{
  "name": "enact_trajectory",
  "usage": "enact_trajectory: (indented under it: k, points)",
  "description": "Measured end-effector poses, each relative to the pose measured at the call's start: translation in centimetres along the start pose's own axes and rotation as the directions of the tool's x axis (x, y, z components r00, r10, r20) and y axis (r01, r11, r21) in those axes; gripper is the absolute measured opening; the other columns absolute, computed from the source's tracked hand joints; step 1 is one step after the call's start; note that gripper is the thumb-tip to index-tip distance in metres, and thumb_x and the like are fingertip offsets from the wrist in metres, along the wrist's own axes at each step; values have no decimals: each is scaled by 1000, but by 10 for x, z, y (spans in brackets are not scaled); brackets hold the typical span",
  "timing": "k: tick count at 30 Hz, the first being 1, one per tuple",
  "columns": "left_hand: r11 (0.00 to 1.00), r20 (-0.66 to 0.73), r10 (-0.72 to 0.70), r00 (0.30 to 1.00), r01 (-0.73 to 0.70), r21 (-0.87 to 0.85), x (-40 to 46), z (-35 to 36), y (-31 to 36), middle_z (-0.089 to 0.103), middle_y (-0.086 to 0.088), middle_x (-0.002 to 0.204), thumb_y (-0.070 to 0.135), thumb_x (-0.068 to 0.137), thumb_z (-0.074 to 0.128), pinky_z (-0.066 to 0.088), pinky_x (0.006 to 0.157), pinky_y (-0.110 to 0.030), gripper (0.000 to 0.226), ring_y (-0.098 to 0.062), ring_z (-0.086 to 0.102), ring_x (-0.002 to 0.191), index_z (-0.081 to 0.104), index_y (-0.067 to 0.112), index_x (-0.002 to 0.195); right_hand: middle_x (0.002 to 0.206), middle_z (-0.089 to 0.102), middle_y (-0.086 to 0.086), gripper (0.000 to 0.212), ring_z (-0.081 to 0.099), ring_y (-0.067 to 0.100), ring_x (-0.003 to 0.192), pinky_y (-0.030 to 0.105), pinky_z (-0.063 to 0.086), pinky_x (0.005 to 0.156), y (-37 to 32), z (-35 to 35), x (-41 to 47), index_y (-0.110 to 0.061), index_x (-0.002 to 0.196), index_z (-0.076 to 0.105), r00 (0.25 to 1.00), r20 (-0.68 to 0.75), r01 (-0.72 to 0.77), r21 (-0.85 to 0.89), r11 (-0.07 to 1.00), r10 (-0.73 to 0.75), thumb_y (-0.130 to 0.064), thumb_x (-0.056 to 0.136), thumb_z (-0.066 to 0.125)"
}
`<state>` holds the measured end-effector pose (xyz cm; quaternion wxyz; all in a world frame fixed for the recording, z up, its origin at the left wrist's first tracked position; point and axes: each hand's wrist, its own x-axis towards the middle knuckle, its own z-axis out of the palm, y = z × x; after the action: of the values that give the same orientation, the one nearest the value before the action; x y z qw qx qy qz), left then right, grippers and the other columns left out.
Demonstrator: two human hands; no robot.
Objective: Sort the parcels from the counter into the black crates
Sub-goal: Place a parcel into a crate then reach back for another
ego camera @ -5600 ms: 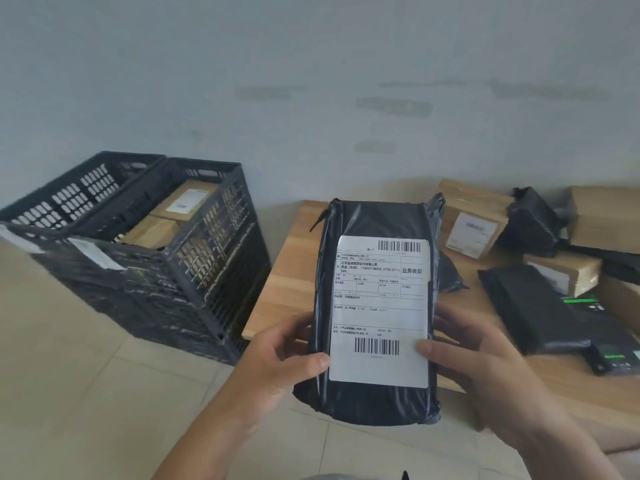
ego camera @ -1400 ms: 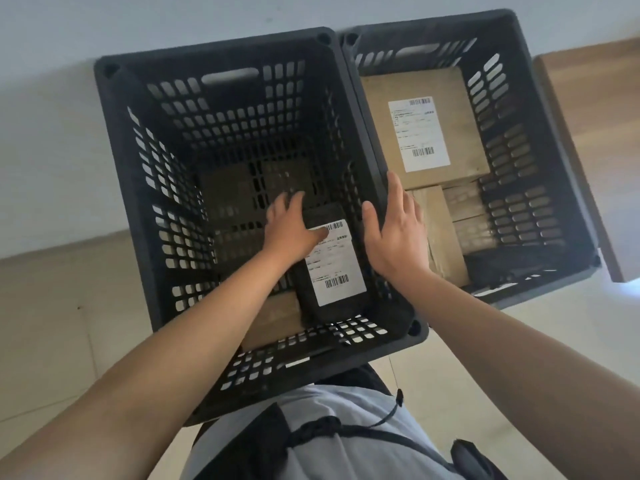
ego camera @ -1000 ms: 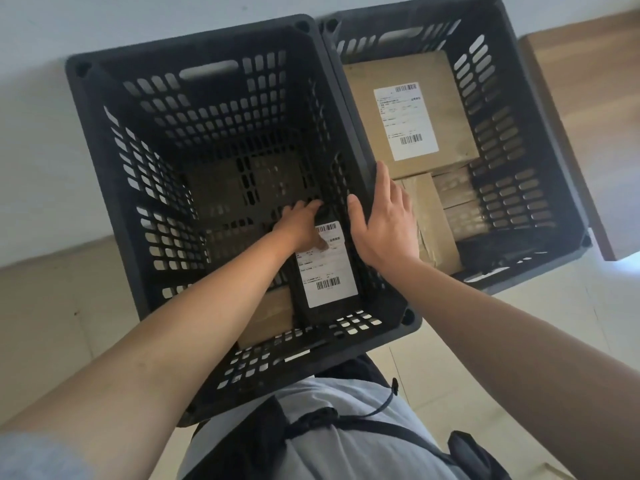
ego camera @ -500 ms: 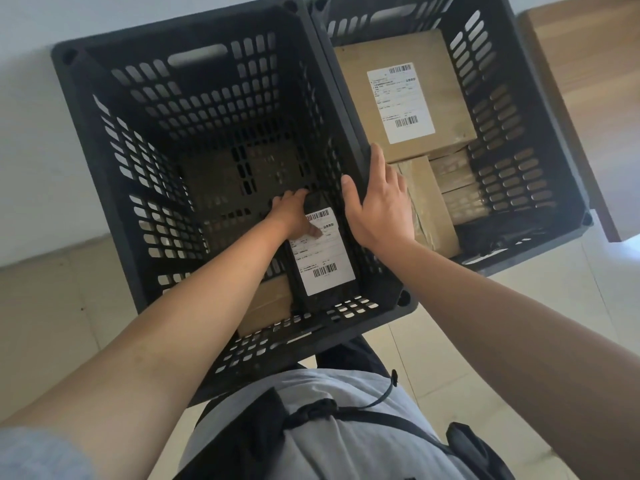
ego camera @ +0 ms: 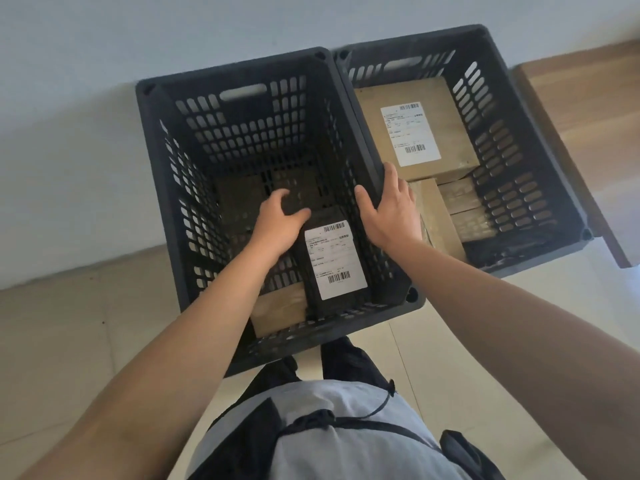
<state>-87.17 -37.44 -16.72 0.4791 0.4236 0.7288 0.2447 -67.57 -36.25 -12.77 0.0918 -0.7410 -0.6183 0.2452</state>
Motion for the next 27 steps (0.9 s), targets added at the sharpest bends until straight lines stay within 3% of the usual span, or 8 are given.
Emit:
enact_trajectory:
  k: [3, 7, 10, 13, 16, 17, 21, 27]
  points:
    - [997, 64, 56, 996, -52, -64, -47, -19, 6, 49, 5, 141, 30, 96, 68, 45, 98, -32, 53, -16, 56, 122, 50, 24, 145, 167, 28, 7, 74, 23, 32, 154, 59, 26, 123, -1, -7, -9, -23, 163, 17, 1000, -17, 1, 39, 999, -1, -58, 102, 42]
    - [986, 213, 109, 971, -78, -149, -97, -22, 10, 63, 8, 131, 25, 98, 66, 55, 100, -42, 30, -12, 62, 115, 63, 31, 127, 167, 27, 3, 70, 22, 28, 155, 57, 26, 124, 3, -17, -39, -25, 161, 22, 995, -74, -51, 197, 979, 66, -51, 103, 50]
    - [974, 292, 143, 946, -81, -214, -118, -8, 17, 66, 12, 120, 26, 100, 64, 56, 92, -30, 19, -9, 61, 114, 65, 34, 117, 165, 32, -3, 62, 30, 20, 152, 49, 30, 122, 11, -26, -84, -29, 157, 32, 973, -166, -93, 368, 925, 163, -46, 102, 55]
    - [958, 383, 191, 904, -87, -272, -136, 15, 33, 66, 16, 115, 24, 102, 63, 53, 81, -16, 16, -5, 63, 108, 66, 36, 113, 155, 44, -8, 53, 45, 16, 139, 40, 41, 115, 25, -38, -135, -31, 152, 40, 930, -237, -115, 537, 836, 280, -43, 102, 56]
    - [953, 472, 230, 851, -98, -287, -155, 38, 52, 71, 9, 112, 19, 101, 63, 58, 93, -27, 18, -10, 66, 109, 69, 31, 113, 135, 57, -10, 38, 57, 4, 116, 18, 48, 92, 46, -57, -178, -29, 143, 52, 861, -278, -128, 692, 710, 426, -33, 105, 55]
    - [952, 496, 244, 833, -108, -286, -162, 46, 59, 72, 7, 112, 17, 101, 63, 59, 94, -30, 18, -11, 67, 109, 69, 31, 112, 128, 61, -12, 32, 58, 1, 113, 17, 48, 89, 54, -64, -191, -28, 138, 56, 840, -282, -112, 747, 656, 463, -28, 105, 55]
    - [953, 550, 275, 789, -149, -263, -188, 83, 82, 67, 6, 117, 17, 100, 63, 57, 93, -27, 20, -9, 65, 110, 67, 32, 114, 116, 68, -13, 17, 65, 11, 113, 40, 54, 97, 91, -92, -224, -29, 114, 68, 774, -248, -33, 903, 429, 582, -21, 105, 56]
    - [946, 536, 319, 782, -232, -225, -227, 160, 122, 64, 8, 121, 20, 100, 64, 57, 94, -30, 21, -11, 63, 114, 66, 33, 116, 121, 69, -2, 23, 66, 20, 116, 39, 55, 93, 162, -130, -239, -18, 122, 70, 733, -203, 51, 968, 245, 649, -23, 104, 55]
